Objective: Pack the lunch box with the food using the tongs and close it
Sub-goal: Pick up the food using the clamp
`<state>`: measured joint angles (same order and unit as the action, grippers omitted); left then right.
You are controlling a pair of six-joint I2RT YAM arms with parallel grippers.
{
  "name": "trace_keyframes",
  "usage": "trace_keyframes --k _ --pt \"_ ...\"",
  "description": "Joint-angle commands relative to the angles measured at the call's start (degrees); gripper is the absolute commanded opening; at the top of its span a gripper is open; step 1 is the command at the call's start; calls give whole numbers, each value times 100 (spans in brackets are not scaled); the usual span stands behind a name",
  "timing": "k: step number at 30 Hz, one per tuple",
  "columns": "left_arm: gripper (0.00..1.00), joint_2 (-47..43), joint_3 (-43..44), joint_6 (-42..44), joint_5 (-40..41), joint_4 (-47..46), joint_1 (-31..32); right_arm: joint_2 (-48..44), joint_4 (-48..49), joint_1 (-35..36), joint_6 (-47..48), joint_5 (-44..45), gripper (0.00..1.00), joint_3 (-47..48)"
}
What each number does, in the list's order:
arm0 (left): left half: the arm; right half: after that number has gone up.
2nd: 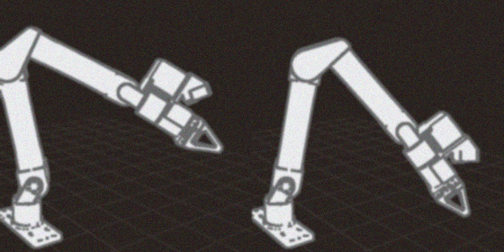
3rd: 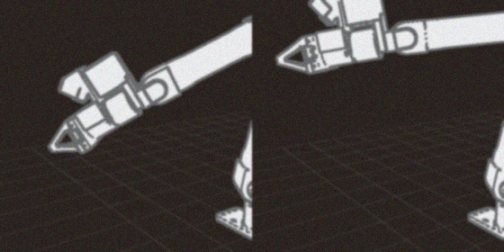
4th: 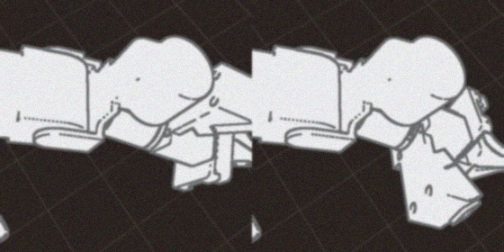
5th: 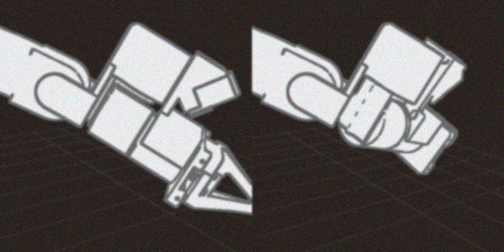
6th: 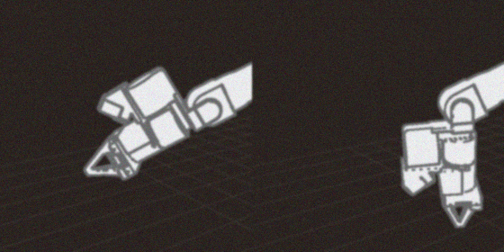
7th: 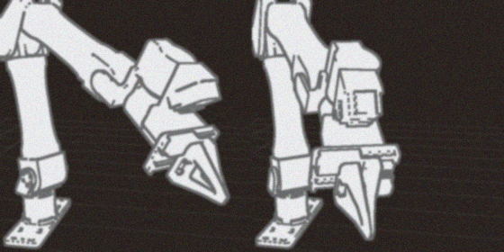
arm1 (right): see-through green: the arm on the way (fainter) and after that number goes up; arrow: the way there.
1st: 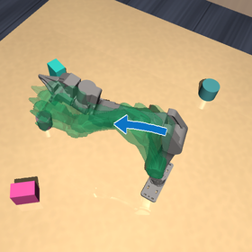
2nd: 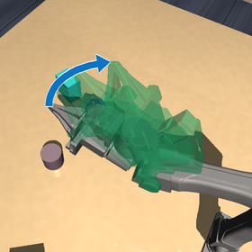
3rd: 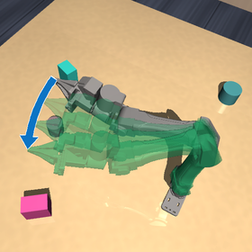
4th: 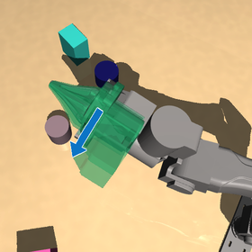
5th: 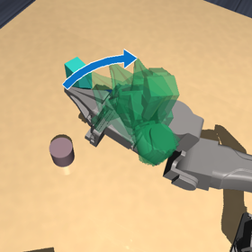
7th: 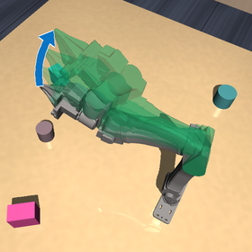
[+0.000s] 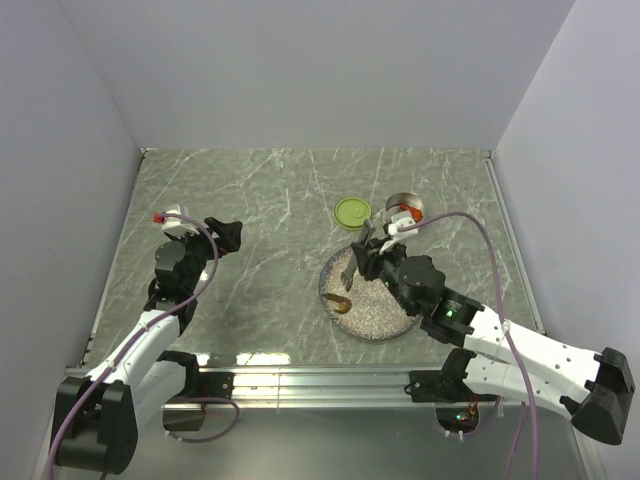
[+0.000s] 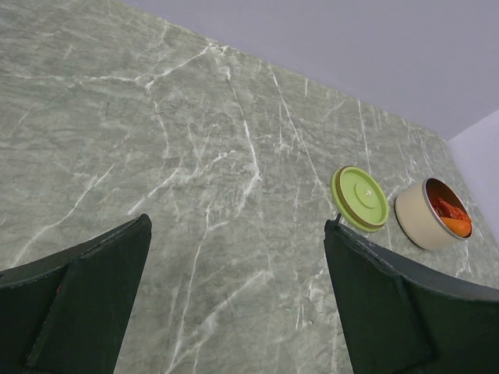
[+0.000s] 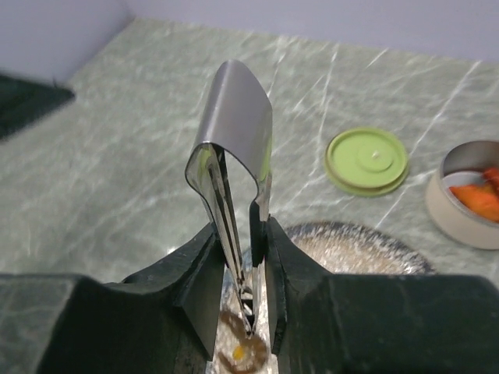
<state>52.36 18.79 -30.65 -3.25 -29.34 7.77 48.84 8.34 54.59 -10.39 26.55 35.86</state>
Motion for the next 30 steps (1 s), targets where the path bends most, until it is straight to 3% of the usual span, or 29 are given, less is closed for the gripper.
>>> trace_keyframes --k 1,10,21,30 --pt "99 -33 55 60 -97 -291 32 -50 633 -18 151 -632 34 -324" --pt "99 11 73 60 -97 -291 32 161 1432 -18 749 -1300 41 -597" --pt "99 11 73 68 -106 -300 32 328 1592 -150 1303 -2583 42 -606" --pt "99 2 64 51 -106 -300 32 152 1908 -800 1347 -3892 42 -931"
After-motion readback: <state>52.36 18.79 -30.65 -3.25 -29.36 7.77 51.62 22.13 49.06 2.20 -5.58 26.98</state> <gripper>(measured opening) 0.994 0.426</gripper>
